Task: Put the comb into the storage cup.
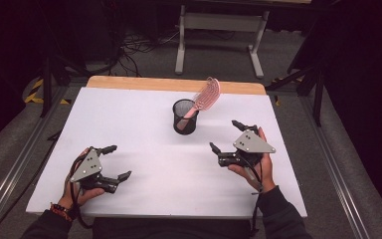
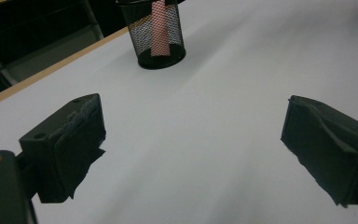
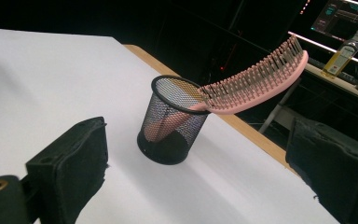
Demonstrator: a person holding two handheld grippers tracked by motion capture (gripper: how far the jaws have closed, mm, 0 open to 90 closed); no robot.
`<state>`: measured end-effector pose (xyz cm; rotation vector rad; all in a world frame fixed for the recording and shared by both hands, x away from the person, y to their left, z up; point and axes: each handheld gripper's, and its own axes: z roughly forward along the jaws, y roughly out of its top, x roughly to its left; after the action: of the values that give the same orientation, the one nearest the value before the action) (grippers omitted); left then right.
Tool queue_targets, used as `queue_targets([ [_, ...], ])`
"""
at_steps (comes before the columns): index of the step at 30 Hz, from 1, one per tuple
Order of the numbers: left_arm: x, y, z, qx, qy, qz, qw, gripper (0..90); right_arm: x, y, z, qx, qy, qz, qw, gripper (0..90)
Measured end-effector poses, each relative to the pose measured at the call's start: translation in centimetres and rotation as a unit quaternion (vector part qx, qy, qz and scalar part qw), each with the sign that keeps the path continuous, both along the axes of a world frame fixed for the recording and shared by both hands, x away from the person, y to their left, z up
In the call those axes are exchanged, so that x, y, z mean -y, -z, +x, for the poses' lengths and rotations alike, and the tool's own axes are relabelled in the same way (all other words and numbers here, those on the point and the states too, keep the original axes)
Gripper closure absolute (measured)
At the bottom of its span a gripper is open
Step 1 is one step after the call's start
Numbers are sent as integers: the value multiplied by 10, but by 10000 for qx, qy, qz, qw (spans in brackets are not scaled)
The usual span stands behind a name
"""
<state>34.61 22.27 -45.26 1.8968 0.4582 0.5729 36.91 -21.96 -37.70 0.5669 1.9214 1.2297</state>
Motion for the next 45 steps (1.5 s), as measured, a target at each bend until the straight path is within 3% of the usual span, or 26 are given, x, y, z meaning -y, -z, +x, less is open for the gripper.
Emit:
queue_targets([
  [21,1,0,0,8,21,24,10000,72,8,29,-13,-121,-50,-85,9999,62],
  [31,2,0,-2,34,59,83,9999,72,8,46,-22,53,24,-482,9988,57],
  [42,3,0,-2,34,67,91,9999,72,18,64,-28,-115,49,-487,9987,58],
  [45,3,0,-2,34,77,102,9999,71,25,72,-30,-288,99,-359,9989,48],
])
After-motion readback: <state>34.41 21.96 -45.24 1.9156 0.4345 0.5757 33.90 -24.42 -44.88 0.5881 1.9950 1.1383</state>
